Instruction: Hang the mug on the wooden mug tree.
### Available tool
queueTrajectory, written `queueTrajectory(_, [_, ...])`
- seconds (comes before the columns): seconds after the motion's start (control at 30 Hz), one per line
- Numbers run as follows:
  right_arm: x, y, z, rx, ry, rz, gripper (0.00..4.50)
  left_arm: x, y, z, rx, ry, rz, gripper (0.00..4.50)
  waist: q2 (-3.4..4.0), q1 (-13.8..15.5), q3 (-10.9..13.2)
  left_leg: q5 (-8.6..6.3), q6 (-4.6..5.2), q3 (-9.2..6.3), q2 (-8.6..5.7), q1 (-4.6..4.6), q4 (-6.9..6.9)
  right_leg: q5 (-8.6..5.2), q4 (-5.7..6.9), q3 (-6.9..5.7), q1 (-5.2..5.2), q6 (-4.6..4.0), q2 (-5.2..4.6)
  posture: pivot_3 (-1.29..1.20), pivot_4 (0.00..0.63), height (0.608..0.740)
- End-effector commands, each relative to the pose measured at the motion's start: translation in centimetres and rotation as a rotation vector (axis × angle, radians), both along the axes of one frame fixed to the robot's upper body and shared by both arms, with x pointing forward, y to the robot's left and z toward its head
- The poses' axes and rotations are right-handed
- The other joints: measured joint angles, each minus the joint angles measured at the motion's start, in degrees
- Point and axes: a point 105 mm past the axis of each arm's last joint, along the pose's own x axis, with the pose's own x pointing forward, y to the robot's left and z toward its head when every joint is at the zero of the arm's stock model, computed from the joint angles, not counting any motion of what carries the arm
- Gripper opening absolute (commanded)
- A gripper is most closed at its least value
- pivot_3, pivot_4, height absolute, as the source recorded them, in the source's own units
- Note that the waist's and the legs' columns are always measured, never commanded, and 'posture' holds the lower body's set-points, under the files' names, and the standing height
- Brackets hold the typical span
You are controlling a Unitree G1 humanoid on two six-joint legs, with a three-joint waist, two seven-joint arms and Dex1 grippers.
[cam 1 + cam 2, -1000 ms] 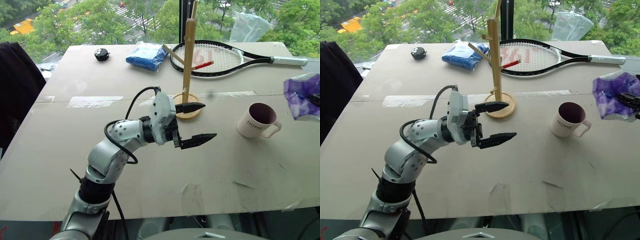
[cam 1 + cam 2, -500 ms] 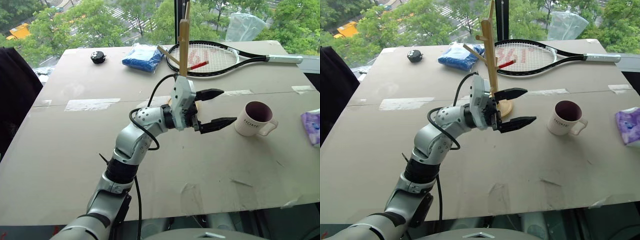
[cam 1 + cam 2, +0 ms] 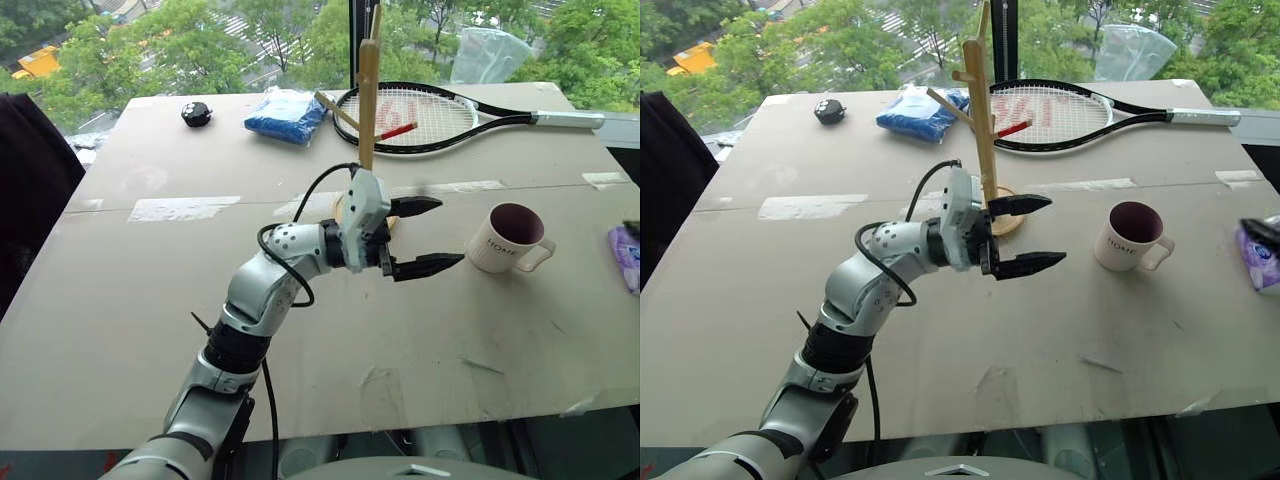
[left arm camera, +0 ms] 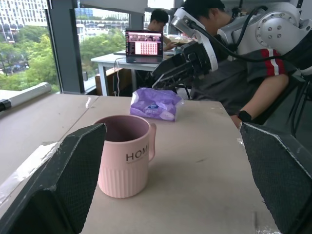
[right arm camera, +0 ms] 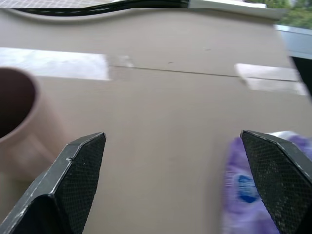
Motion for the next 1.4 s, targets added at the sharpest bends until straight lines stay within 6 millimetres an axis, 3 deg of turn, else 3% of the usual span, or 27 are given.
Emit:
queueTrajectory(0.03, [-0.3,2.6,-0.7,0.004,-0.016,0.011,4.48,-0.8,-0.2,0.1,0.033,-0.048,-0.028,4.5,0.1,0.2,0.0,0.0,0.0,0.07,-0.02,0.0,0.01,0.01,0.0,0.03,-0.02,0.0,-0.01,0.0,0.15,0.74])
queueTrajectory(0.3, [0.5,3.8,-4.4,-0.023,-0.06,-0.089,4.48,-0.4,-0.1,-0.4,0.038,-0.047,0.005,4.5,0.1,0.0,0.0,0.02,0.01,0.23,-0.03,0.03,0.19,0.28,-0.04,0.1,0.0,0.1,0.11,0.0,0.15,0.74])
queueTrajectory(0.83, [4.3,3.4,-6.9,0.027,-0.142,-0.15,4.48,-0.4,-0.2,-0.5,0.06,-0.062,0.011,4.5,0.11,-0.1,0.0,0.02,0.01,0.4,0.03,0.08,0.19,0.3,-0.03,0.27,-0.03,0.06,0.19,0.0,0.15,0.74])
queueTrajectory(0.93, [4.9,4.2,-7.6,0.056,-0.131,-0.128,3.57,-0.5,-0.2,-0.4,0.058,-0.062,0.011,4.5,0.12,-0.1,0.0,0.02,0.01,0.42,0.03,0.08,0.19,0.3,-0.03,0.29,-0.04,0.05,0.19,0.0,0.15,0.74])
queueTrajectory(1.17, [5.6,5.3,-7.3,0.107,-0.167,-0.101,0.24,-0.3,-0.1,-0.4,0.057,-0.062,0.023,4.5,0.12,-0.1,0.0,0.02,0.01,0.41,0.03,0.07,0.19,0.31,-0.03,0.3,-0.05,0.05,0.19,0.0,0.15,0.74])
queueTrajectory(1.2, [5.6,5.4,-7.3,0.108,-0.166,-0.095,0.05,-0.3,0.0,-0.4,0.054,-0.061,0.03,4.5,0.12,-0.1,0.0,0.02,0.01,0.41,0.03,0.07,0.19,0.31,-0.03,0.3,-0.05,0.05,0.19,0.0,0.15,0.74])
queueTrajectory(1.4, [5.5,6.8,-7.2,0.081,-0.157,-0.012,0.05,-0.1,0.5,-0.3,0.015,-0.06,0.086,4.5,0.13,-0.3,0.0,0.02,0.01,0.4,0.03,0.08,0.19,0.31,-0.03,0.3,-0.05,0.05,0.19,0.0,0.15,0.74])
